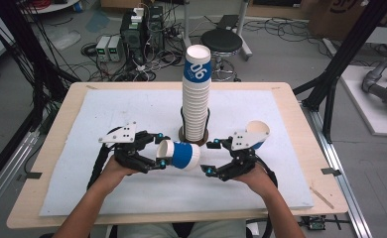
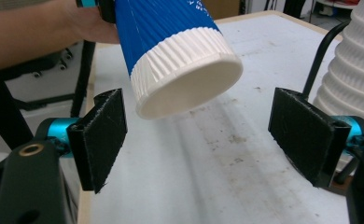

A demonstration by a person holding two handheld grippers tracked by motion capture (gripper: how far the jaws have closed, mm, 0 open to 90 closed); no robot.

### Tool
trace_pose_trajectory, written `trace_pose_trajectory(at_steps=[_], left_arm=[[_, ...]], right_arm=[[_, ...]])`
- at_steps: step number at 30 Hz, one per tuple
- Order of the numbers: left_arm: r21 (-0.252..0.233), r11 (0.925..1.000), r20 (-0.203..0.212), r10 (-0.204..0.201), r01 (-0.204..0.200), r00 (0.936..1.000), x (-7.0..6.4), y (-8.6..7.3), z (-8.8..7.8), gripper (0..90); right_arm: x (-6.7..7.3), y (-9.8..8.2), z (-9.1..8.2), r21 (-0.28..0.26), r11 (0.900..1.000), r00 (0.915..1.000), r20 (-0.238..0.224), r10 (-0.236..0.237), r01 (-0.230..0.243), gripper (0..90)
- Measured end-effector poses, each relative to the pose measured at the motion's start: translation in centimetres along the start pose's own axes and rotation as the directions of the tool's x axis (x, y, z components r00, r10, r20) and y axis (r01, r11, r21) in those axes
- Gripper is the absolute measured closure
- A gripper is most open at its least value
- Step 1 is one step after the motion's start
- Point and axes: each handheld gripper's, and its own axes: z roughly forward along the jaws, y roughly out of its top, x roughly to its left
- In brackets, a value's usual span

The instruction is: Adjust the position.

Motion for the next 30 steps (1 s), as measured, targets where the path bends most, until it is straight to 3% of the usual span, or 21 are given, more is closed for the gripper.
trace_pose_trajectory(at_steps=[3,20,30], left_arm=[[-0.013,0.9999,0.008,-0.002,0.002,1.0000,0.0,-0.1,0.1,31.0],[-0.037,0.9993,0.070,0.008,-0.005,0.9975,-0.6,-0.3,1.0,31.2],[-0.093,0.9955,0.119,-0.004,0.015,0.9929,-0.6,-0.5,1.2,31.6]], right_arm=[[0.1,-0.5,0.1,-0.024,1.000,0.9998,-0.013,0.018,-0.018,19.9],[0.6,-0.6,1.7,-0.016,0.999,0.9963,-0.080,0.030,-0.032,19.4],[0.9,-0.5,2.4,-0.030,0.999,0.9900,-0.138,0.031,-0.035,18.0]])
